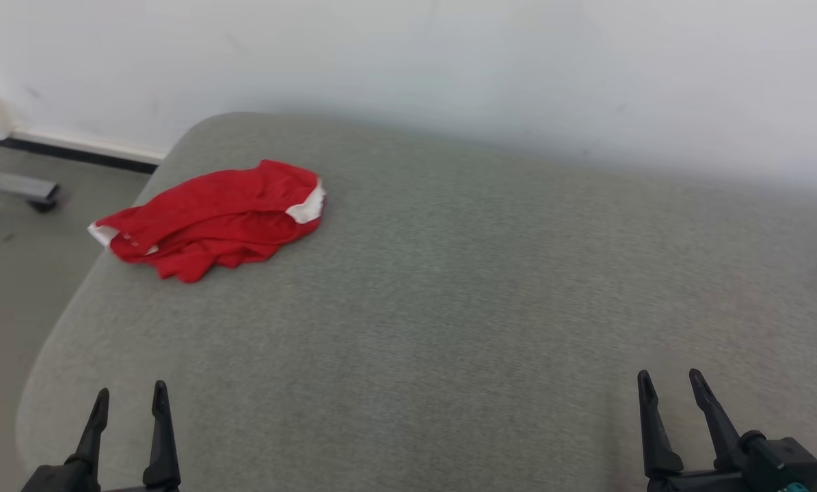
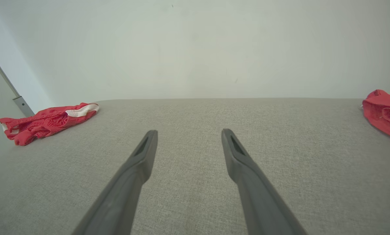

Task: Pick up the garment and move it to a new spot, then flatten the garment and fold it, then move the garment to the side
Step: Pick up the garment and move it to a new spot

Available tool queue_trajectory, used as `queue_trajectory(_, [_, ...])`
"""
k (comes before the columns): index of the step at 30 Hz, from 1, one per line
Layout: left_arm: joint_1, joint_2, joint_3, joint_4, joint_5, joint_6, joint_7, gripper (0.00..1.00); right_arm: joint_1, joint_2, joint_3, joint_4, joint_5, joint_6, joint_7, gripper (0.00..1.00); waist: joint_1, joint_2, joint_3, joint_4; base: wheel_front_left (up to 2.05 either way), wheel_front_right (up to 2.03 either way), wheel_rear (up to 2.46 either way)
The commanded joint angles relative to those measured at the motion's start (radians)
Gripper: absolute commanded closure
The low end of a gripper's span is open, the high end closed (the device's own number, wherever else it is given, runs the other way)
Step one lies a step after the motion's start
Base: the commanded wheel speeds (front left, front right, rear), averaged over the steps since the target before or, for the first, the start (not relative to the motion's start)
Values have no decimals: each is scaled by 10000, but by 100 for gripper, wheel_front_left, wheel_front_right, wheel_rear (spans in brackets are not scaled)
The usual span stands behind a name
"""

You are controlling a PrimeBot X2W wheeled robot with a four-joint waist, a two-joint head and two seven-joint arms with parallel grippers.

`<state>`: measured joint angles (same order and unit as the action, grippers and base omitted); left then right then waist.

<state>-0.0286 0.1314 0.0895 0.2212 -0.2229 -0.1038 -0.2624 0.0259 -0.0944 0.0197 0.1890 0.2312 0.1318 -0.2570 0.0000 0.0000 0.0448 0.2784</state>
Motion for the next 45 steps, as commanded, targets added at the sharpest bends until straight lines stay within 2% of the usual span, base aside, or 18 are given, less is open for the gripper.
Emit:
queue_trajectory(1, [-4,-19,24,-27,10,42,-33,0,30,-58,4,-34,-57,-26,-29,0,0,0,83,707,0,0,0])
queue_trajectory(11, [239,-63,298,-194,-104,148,-33,0,-34,-116,135,-131,-154,-26,121,0,0,0,172,1759,0,0,0])
queue_trajectory(27, [183,30,578,-239,-88,171,-33,0,-113,-82,234,-175,-197,-26,155,0,0,0,208,1953,0,0,0])
queue_trajectory(35, [-588,333,596,-132,-123,115,-23,0,-439,-271,220,-273,-221,-26,225,0,0,0,602,1463,0,0,0])
queue_trajectory(45, [-3389,1054,699,372,-640,1,342,0,-1386,-617,28,-944,-485,-26,525,0,0,0,2217,-90,0,0,0])
